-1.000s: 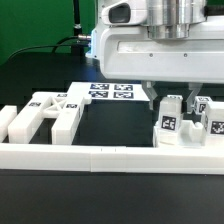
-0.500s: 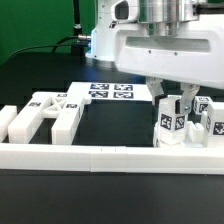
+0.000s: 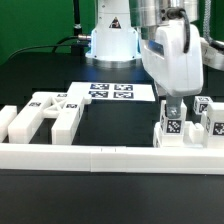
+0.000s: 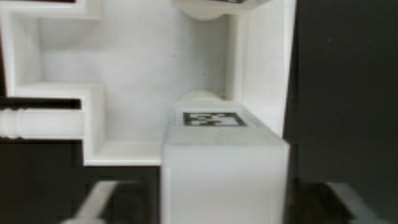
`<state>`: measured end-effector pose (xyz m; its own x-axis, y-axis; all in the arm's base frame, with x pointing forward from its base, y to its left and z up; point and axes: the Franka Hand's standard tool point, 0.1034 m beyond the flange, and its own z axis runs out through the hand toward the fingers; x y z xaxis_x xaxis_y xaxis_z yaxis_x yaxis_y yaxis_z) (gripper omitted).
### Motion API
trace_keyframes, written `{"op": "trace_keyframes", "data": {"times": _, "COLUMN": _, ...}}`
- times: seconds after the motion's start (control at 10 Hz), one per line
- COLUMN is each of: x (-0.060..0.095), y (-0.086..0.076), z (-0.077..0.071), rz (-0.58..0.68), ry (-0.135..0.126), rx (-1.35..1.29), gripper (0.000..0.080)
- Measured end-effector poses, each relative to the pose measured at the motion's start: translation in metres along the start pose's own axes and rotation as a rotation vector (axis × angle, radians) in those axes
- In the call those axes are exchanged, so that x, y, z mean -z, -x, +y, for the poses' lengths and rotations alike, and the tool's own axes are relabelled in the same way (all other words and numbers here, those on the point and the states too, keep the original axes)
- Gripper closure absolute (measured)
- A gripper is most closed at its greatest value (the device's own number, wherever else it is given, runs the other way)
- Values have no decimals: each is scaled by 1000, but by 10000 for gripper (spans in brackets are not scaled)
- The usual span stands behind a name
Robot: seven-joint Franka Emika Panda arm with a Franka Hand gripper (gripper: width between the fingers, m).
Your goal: Assemble chair
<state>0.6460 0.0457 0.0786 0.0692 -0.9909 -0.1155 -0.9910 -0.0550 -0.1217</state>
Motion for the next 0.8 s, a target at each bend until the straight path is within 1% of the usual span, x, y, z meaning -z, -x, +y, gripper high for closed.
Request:
{"op": "trace_keyframes", "data": {"times": 0.1, "x": 3, "y": 4, "z": 2, "rz": -15, "ry": 52, "rx": 203, "gripper": 273}}
{"op": "trace_keyframes", "data": {"times": 0.2, "x": 6, "y": 6, "z": -1, "rz": -22, "ry": 52, "rx": 373, "gripper": 185}}
{"op": "trace_keyframes", "data": {"times": 0.3, "x": 5, "y": 7, "z": 2, "rz": -34, "ry": 84, "rx": 616, "gripper": 185}}
{"op": "trace_keyframes", "data": {"times": 0.4, "x": 6, "y": 6, "z": 1, "rz": -31, "ry": 79, "rx": 664, "gripper": 157}}
{"op": "trace_keyframes", "data": {"times": 0.6, "x": 5, "y": 5, "z": 1, "rz": -35, "ry": 78, "rx": 802, "gripper": 151}}
{"op": "trace_keyframes", "data": {"times": 0.7, "x": 5, "y": 5, "z": 1, "rz": -28, "ry": 80, "rx": 938, "gripper": 151}}
{"op": "trace_keyframes", "data": {"times": 0.8, "x": 0, "y": 7, "z": 1, "rz": -12, "ry": 80, "rx": 1124, "gripper": 150}}
